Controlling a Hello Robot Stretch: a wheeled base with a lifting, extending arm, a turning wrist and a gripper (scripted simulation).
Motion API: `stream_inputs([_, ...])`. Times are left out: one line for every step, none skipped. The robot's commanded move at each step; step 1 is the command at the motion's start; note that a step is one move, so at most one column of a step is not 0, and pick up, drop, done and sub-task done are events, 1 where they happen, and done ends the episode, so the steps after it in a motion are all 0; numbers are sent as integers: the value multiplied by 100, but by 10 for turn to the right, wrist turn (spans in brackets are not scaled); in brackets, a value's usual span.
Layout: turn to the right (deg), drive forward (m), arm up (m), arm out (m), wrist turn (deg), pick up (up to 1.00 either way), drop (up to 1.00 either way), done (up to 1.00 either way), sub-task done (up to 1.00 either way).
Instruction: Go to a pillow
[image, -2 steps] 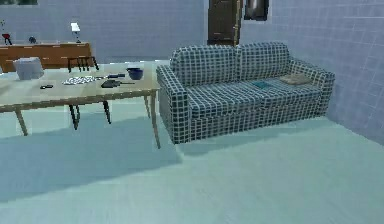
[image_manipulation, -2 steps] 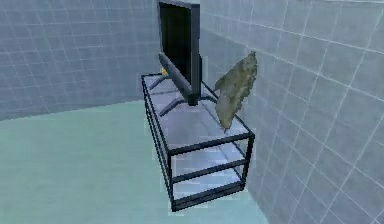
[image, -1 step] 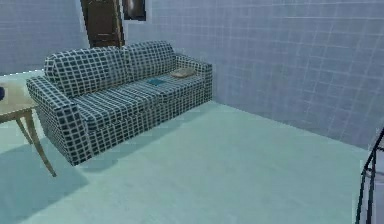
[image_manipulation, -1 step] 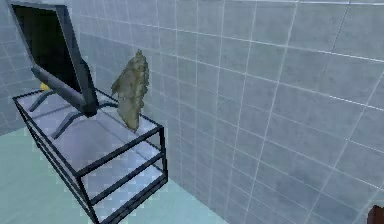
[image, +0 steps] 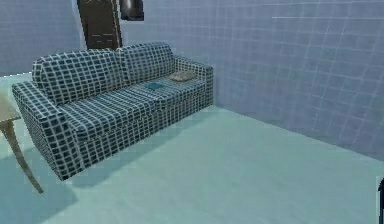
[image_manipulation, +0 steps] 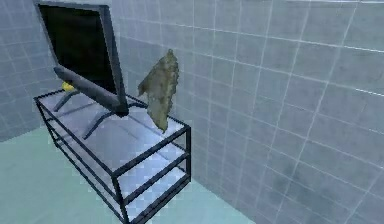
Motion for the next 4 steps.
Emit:
stream_inputs([30,0,0,0,0,0,0,0,0])
stream_inputs([0,100,0,0,0,0,0,0,0])
stream_inputs([0,100,0,0,0,0,0,0,0])
stream_inputs([-150,0,0,0,0,0,0,0,0])
